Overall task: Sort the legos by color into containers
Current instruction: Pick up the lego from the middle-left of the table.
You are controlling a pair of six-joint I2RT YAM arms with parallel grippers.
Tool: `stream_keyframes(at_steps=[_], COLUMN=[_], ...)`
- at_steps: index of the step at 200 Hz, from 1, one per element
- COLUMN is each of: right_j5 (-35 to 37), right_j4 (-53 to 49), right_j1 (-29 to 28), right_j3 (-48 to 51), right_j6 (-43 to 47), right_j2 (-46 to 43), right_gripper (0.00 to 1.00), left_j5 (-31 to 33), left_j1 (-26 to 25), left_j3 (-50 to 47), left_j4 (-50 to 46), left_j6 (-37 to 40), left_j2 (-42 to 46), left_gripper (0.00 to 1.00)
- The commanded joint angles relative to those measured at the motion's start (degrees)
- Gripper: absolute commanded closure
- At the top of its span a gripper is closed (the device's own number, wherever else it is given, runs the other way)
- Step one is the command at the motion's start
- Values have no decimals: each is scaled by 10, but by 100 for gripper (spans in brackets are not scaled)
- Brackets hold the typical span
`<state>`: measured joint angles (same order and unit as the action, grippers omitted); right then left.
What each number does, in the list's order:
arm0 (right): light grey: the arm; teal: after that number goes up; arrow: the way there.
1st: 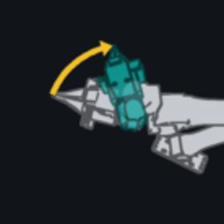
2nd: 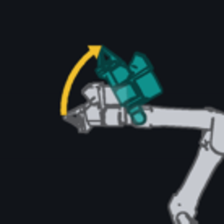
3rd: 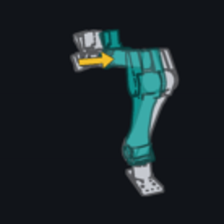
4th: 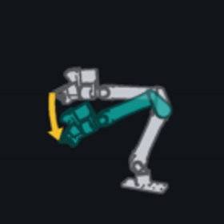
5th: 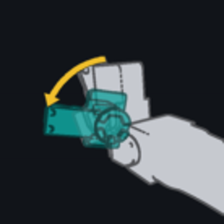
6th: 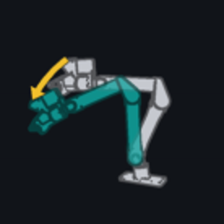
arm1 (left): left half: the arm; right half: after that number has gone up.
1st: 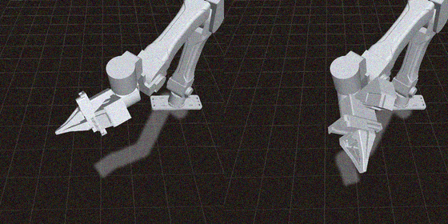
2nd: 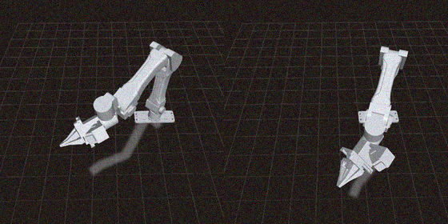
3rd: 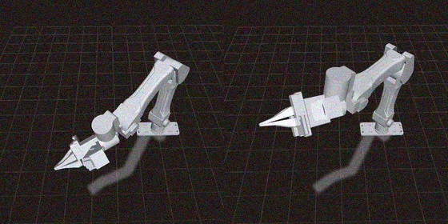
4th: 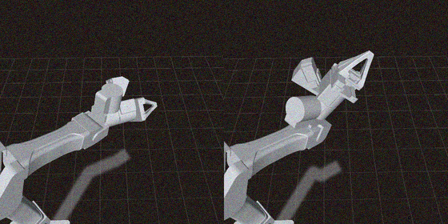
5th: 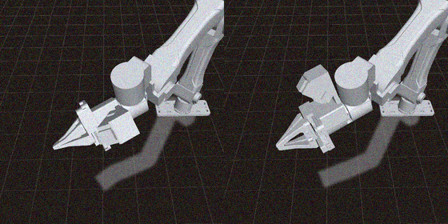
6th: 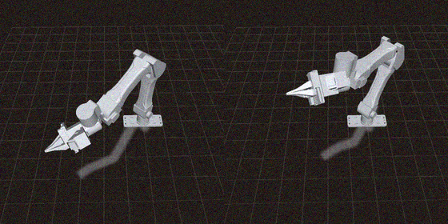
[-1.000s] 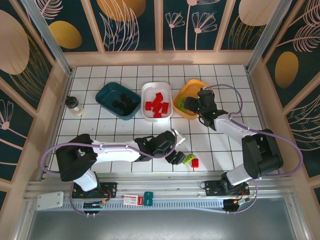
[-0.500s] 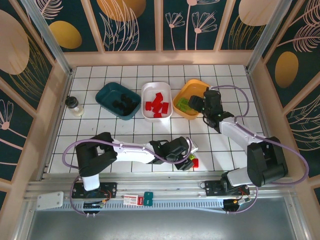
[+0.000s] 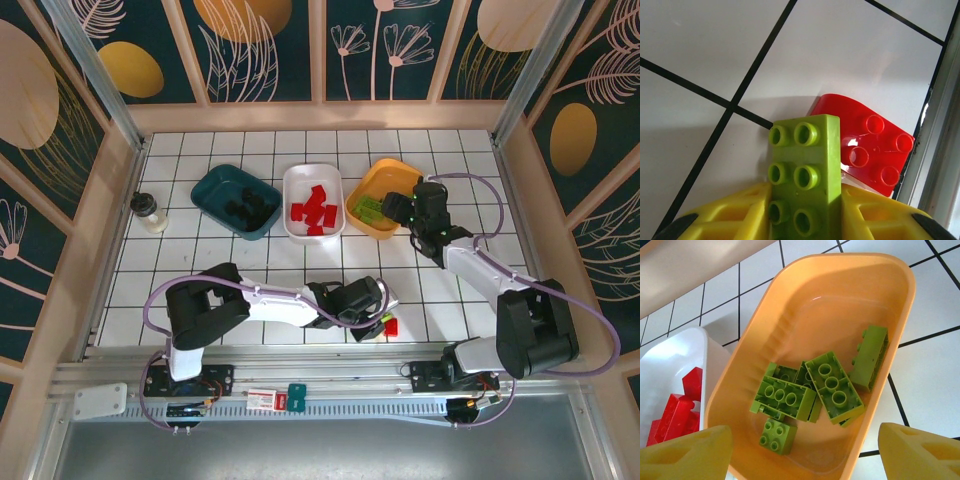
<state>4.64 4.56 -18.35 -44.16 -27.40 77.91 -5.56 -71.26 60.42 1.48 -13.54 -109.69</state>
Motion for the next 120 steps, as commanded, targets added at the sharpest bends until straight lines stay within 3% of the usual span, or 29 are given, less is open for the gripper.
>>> stream_keyframes(at_steps=[1, 71, 89, 120], right_j5=[-5, -8, -9, -12], right_j4=[13, 10, 6, -1], right_j1=[4, 4, 4, 4], right_j3=[7, 13, 18, 33], right_j6=[-5, -10, -10, -11], right_j2=[-13, -24, -34, -66], right_gripper=[23, 23, 23, 23], left_j5=[18, 87, 125, 133], left_j1=[-3, -2, 8, 68], left_j3=[1, -27, -33, -32], left_j4=[-2, 40, 40, 52], left_j6=[1, -13, -13, -34], left_j2=[8, 58, 75, 100], left_gripper=[73, 98, 100, 100])
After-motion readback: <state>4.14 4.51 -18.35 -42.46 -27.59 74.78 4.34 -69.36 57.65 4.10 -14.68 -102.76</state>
